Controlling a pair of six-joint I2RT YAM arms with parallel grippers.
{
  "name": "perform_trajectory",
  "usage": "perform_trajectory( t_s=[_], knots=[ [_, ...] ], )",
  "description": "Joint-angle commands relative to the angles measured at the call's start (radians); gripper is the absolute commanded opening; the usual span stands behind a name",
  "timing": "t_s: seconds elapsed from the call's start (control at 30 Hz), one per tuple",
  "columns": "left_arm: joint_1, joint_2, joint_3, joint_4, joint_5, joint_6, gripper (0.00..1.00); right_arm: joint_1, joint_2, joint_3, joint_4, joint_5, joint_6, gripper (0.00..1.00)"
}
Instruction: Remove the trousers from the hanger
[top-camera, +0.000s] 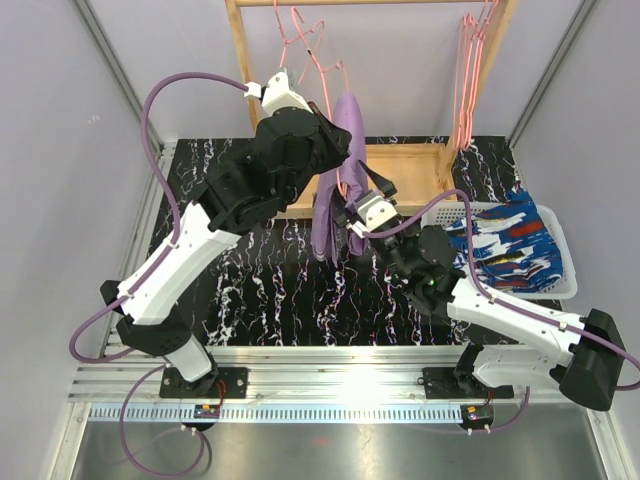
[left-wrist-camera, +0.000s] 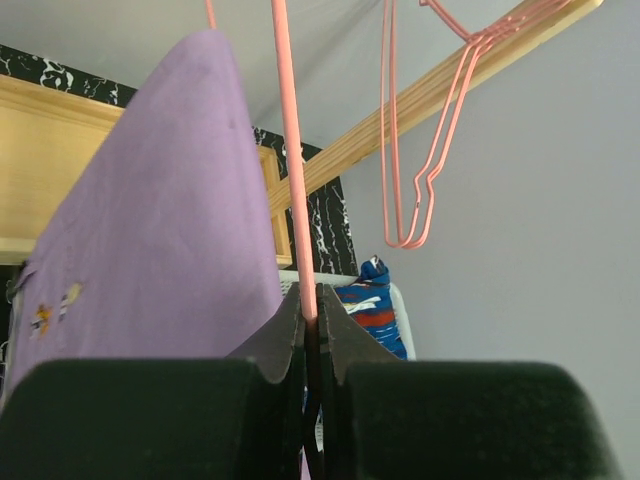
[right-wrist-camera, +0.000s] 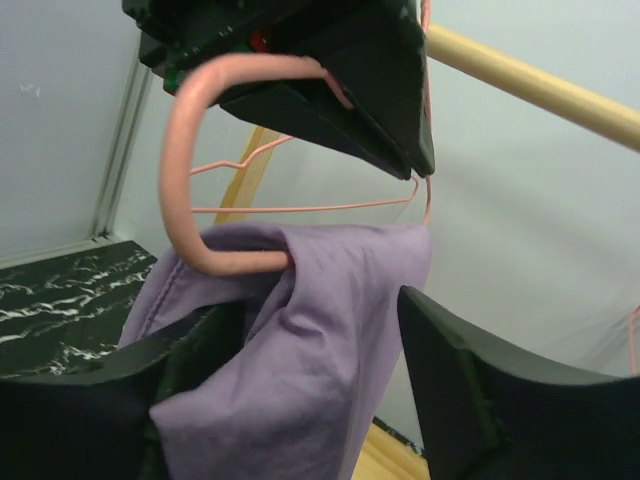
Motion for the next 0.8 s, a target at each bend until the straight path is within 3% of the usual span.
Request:
perform_trajectory(
  t_s=[0.0, 0.33, 0.47, 0.63, 0.77],
  knots=[
    [0.001, -0.025, 0.064, 0.117, 0.024, 0.023, 0.0, 0.012, -0.028, 0.066, -0.031, -0.02, -0.031, 0.63],
    [0.016, -0.064, 0.052, 0.119, 0.022, 0.073, 0.0, 0.012, -0.088, 0.046, -0.144, -0.032, -0.062, 0.3],
    [0.015, -0.048, 0.065, 0.109, 0.05, 0.13, 0.0, 0.012, -0.129, 0.065, -0.227, -0.047, -0.051, 0.0],
    [0.005, -0.129, -0.165, 0.234, 0.102, 0.175, 0.0, 0.014, -0.105, 0.133, -0.279, 0.028, -0.065, 0.0],
    [-0.005, -0.18, -0.256, 0.272, 0.111, 0.165, 0.0, 0.012, -0.071, 0.14, -0.206, 0.105, -0.085, 0.0]
  ],
)
